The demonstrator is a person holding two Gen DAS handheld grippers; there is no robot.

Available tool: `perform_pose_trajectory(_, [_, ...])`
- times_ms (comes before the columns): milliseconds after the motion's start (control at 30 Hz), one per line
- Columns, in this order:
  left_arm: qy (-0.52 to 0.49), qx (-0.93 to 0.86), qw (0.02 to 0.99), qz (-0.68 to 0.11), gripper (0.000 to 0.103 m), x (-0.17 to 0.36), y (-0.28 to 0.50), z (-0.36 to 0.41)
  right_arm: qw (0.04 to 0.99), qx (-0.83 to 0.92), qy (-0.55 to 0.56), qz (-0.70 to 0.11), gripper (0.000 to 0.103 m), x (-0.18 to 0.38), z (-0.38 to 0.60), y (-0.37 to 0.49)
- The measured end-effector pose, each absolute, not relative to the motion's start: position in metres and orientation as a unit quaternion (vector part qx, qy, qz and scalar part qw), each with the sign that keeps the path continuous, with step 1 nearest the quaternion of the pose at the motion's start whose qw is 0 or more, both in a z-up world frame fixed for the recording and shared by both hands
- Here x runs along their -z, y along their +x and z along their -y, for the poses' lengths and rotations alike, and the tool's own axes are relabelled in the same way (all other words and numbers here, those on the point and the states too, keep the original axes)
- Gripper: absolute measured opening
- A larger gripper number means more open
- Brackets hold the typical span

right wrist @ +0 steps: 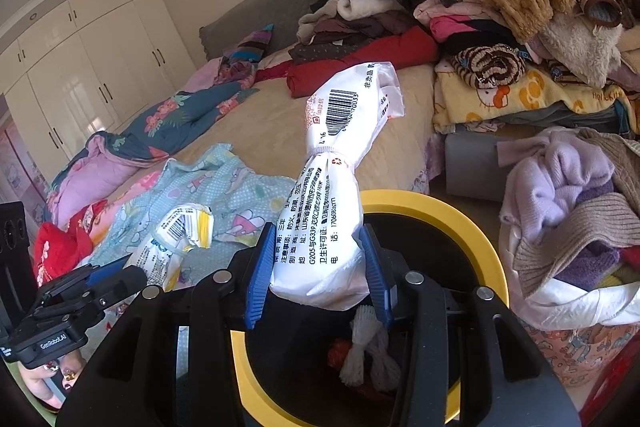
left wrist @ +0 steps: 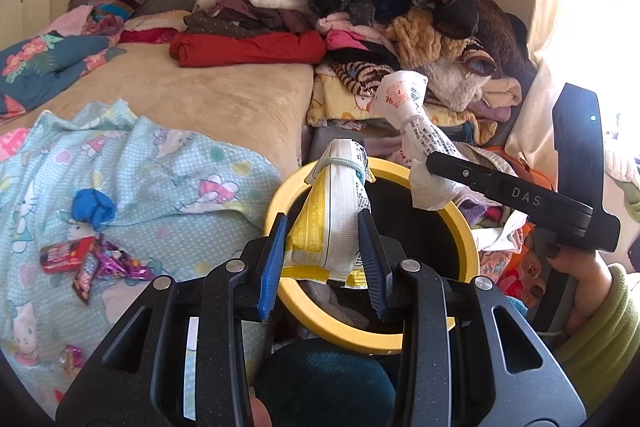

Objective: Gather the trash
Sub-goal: 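Open the left tool dropping the yellow packet while the right tool drops the white bag, then move both open tools back toward the candy wrappers on the bedsheet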

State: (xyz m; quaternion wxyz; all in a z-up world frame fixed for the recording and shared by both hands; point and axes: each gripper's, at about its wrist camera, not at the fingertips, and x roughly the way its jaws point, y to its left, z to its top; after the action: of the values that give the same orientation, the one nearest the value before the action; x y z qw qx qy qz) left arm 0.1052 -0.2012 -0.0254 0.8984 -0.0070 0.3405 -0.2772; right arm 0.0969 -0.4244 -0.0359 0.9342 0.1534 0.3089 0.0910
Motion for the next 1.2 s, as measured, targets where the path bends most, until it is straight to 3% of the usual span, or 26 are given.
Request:
perform_pose_trajectory(567, [0.008, 0.269, 0.878, -0.396, 0.028, 0.067, 0.134, 0.229, 0.916, -0.102, 0.149, -0.359, 0.041, 0.064, 0.441, 0.103])
perform_pose_trajectory(667, [0.002, 0.263, 0.877, -0.402, 0.03, 0.074, 0.14, 0.228, 0.909, -0.11, 0.15, -0.373, 0.045, 0.07, 0.441, 0.107])
perform_pose_trajectory(700, [0.0, 0.26, 0.878, -0.402, 0.03, 0.076, 0.142, 0.227, 0.908, -0.109, 0.15, -0.376, 0.052, 0.072, 0.44, 0.107])
perform_pose_trajectory(733, [-0.002, 0.254, 0.881, -0.4, 0.035, 0.076, 0.142, 0.226, 0.907, -0.105, 0.151, -0.38, 0.063, 0.074, 0.441, 0.108])
perform_pose_trajectory(767, [-0.008, 0.247, 0.885, -0.394, 0.055, 0.076, 0.141, 0.222, 0.904, -0.105, 0.154, -0.384, 0.065, 0.076, 0.441, 0.109])
perform_pose_trajectory(800, [-0.018, 0.244, 0.889, -0.387, 0.068, 0.075, 0.139, 0.217, 0.903, -0.105, 0.156, -0.386, 0.066, 0.078, 0.441, 0.109])
perform_pose_trajectory(833, [-0.033, 0.244, 0.892, -0.379, 0.087, 0.074, 0.137, 0.212, 0.904, -0.1, 0.157, -0.385, 0.069, 0.079, 0.442, 0.109])
perform_pose_trajectory(1200, [-0.054, 0.217, 0.919, -0.325, 0.092, 0.046, 0.117, 0.181, 0.932, -0.109, 0.131, -0.319, 0.084, 0.054, 0.413, 0.102])
